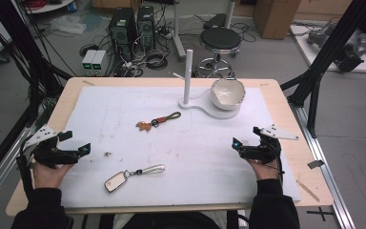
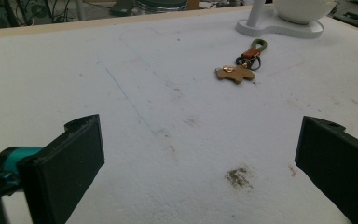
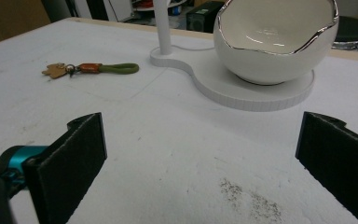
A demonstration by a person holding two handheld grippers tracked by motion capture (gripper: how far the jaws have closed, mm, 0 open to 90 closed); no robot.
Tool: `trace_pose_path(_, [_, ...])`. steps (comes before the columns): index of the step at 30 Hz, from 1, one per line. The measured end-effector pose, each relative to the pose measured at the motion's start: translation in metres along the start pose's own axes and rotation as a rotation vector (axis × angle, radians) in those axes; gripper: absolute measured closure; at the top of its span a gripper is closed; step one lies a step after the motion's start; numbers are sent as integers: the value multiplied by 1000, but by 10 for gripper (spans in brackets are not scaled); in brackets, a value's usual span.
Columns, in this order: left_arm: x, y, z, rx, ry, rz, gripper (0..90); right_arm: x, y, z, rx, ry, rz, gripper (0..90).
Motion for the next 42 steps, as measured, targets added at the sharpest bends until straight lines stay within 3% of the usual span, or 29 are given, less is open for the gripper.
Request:
trace_pose_path(13, [1,8,0,15,-8,-19,17,6,2,0,2,-13,-27,8])
trace_pose_path(15, [-1,10,0,14,0,-25,17,6,2,1,2,-13,-30,7])
trace_pose_path(18, [-3,16,0,-27,36,-50,17,7,2,0,5,-18,-26,7])
trace_pose_path(23, [-9,21,1,-19,42,-64,17,8,2,-1,2,-20,-32,8])
trace_pose_path(32, [-29,39,14,25,79,-105,17,9,0,2,9,-11,-25,7])
trace_pose_path(41, [-58,58,27,57,137,-118,17,9,0,1,8,-17,-20,7])
trace_pose_path(42, [-64,63,32,67,157,-121,17,8,-1,2,10,-16,-15,7])
Point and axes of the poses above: each handheld gripper's, and its own axes: y roughly forward along the jaws, x roughly out of its underside, z roughly to its right, the point moved 9 cm from there along y, roughly forward along the jaws, and after that the axes turned 6 degrees about -z, right-handed, at the moved point
